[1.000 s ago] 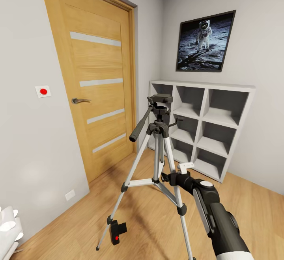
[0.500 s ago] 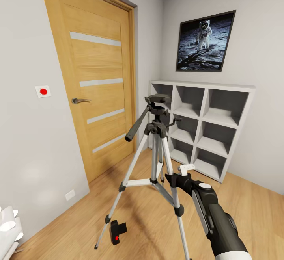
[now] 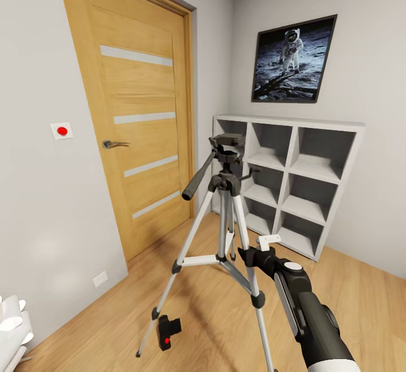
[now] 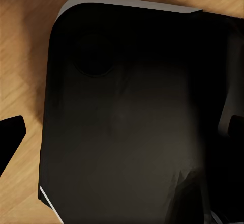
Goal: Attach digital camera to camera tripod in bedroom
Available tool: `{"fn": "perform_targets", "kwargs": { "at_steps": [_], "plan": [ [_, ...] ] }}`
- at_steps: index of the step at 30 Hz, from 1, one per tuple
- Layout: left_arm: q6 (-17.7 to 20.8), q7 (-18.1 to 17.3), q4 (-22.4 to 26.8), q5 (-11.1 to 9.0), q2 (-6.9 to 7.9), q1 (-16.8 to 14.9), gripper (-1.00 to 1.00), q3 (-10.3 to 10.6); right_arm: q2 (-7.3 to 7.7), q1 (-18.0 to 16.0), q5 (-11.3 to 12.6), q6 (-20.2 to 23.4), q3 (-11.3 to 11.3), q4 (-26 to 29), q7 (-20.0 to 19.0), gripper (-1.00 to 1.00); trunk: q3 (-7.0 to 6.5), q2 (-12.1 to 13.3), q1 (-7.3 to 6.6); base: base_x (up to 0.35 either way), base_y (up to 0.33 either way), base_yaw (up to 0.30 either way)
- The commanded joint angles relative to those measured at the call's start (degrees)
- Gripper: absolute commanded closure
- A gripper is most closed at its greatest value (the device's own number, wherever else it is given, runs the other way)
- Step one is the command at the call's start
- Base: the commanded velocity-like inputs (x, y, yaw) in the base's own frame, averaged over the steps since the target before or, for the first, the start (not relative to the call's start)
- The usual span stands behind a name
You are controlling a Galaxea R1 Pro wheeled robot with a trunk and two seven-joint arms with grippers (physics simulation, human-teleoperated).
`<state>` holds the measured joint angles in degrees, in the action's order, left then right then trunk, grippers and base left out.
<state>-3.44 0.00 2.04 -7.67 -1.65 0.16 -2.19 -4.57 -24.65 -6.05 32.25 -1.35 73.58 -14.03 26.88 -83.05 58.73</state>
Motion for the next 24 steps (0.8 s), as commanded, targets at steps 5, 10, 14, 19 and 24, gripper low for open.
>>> {"fn": "perform_targets", "kwargs": {
  "at_steps": [5,10,14,19,24],
  "plan": [
    [-0.08,0.00,0.07,-0.37,-0.02,0.02,-1.00,-0.18,-0.08,-0.05,-0.53,-0.25,-0.14,0.08,-0.41,1.00,0.05,-0.03,0.00,0.000,0.000,0.000],
    [-0.08,0.02,0.07,-0.42,-0.01,0.02,-1.00,-0.18,0.09,-0.05,-0.71,0.28,-0.20,4.77,-0.32,1.00,0.05,-0.03,0.00,0.000,0.000,0.000],
    [-0.08,0.01,0.07,-0.42,0.01,0.02,-1.00,-0.18,0.23,-1.72,-0.70,2.20,-0.26,6.81,-0.34,1.00,0.05,-0.03,0.00,0.000,0.000,0.000],
    [-0.08,0.01,0.07,-0.42,0.00,0.02,-1.00,-0.18,0.42,-3.65,-0.67,5.42,-0.32,8.15,-0.34,1.00,0.05,-0.03,0.00,0.000,0.000,0.000],
    [-0.08,0.01,0.07,-0.42,-0.01,0.02,-1.00,-0.18,0.49,-4.09,-0.71,7.38,-0.32,10.81,-0.37,1.00,0.05,-0.03,0.00,0.000,0.000,0.000]
  ]
}}
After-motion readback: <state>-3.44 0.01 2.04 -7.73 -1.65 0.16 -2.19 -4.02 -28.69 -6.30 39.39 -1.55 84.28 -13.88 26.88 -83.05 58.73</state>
